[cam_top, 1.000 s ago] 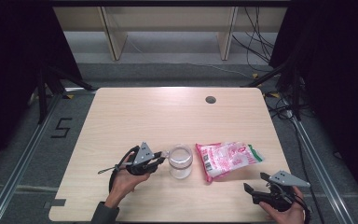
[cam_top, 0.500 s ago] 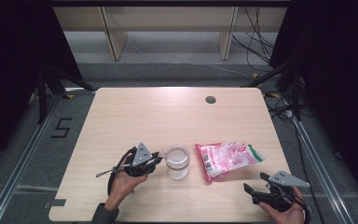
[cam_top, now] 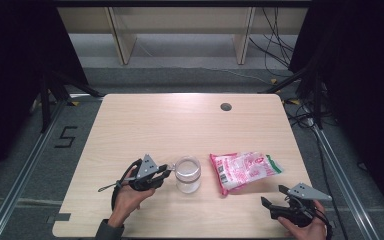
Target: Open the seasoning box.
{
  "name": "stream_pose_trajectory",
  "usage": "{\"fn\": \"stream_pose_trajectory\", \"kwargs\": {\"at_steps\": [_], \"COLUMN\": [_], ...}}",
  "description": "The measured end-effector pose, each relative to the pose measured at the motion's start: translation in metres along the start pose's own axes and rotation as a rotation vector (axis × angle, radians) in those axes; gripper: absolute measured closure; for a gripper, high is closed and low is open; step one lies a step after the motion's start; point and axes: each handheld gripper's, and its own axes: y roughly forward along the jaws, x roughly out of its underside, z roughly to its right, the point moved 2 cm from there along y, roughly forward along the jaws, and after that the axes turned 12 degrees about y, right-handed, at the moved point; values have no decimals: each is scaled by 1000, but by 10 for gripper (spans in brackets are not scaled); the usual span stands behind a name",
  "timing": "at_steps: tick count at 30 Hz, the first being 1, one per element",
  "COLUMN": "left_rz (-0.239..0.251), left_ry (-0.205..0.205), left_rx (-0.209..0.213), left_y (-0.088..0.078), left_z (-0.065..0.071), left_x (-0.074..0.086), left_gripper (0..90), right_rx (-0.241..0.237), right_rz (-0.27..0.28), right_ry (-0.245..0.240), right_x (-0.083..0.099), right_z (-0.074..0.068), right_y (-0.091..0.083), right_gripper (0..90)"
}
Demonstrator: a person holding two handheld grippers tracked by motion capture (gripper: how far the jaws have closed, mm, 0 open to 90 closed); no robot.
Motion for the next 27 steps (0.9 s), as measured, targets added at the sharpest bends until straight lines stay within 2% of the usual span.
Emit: {"fn": "stream_pose_trajectory", "kwargs": {"at_steps": [1, 2, 3, 4, 5, 6, 8, 9, 11, 12, 13, 14, 15, 16, 17, 18, 19, 21, 22, 23, 24, 25, 26, 27], "left_rz": [0, -1, -16, -10, 3, 0, -1, 3, 11, 23, 35, 35, 51, 53, 72, 72, 80, 88, 105, 105, 117, 120, 132, 135], "left_ry": [0, 2, 28, 32, 21, 39, 24, 22, 14, -8, -15, -15, -28, 2, -10, -10, -32, -24, -28, -28, -20, -29, -35, -32], "left_rx": [0, 5, 3, 1, 20, 42, 44, 39, 41, 51, 64, 64, 62, 53, 54, 54, 46, 29, 8, 8, 5, 2, -5, -6], "left_y": [0, -7, -11, -14, -16, -20, -25, -27, -29, -31, -36, -36, -38, -39, -39, -39, -39, -39, -39, -39, -38, -38, -36, -36], "left_z": [0, -2, -3, -2, -2, -4, -4, -5, -6, -6, -7, -7, -7, -10, -10, -10, -10, -11, -12, -12, -14, -14, -15, -16], "left_x": [0, -2, -3, -4, -4, -5, -5, -6, -6, -6, -8, -8, -10, -11, -12, -12, -13, -14, -17, -17, -18, -19, -22, -23], "left_gripper": [723, 695, 669, 650, 632, 608, 583, 575, 559, 559, 571, 574, 579, 590, 608, 636, 687, 716, 774, 786, 786, 803, 817, 828], "right_rx": [-6, -3, -5, -6, -5, 2, -6, -8, -16, -16, -7, -14, -17, -16, -16, -16, -13, -12, -22, -22, -19, -12, -24, -25], "right_rz": [-10, -6, -8, -7, -5, 2, -8, -2, -5, -5, 7, -3, -1, 1, -1, -1, -4, -4, 13, 13, 5, 16, -1, -4], "right_ry": [30, 26, 35, 38, 31, -5, 37, -8, -7, -7, -25, 3, 1, 4, 8, 8, 15, 10, -26, -26, 2, -44, -3, -4], "right_x": [1, 1, 1, 1, 0, -1, 1, -1, -1, -1, -1, 0, 0, 0, 0, 0, 1, 1, -1, -1, 0, -1, 0, 0], "right_z": [-2, -1, -2, -2, -2, 0, -5, -2, -4, -4, -4, -6, -6, -6, -7, -7, -9, -10, -8, -8, -11, -9, -12, -13], "right_y": [0, 0, -1, -1, -1, -1, -1, -1, -1, -1, 0, 0, 0, 0, 0, 0, -1, -1, 1, 1, 0, 1, 1, 1], "right_gripper": [213, 213, 213, 214, 214, 214, 214, 216, 216, 216, 215, 215, 215, 214, 214, 214, 214, 210, 197, 197, 196, 195, 194, 194]}}
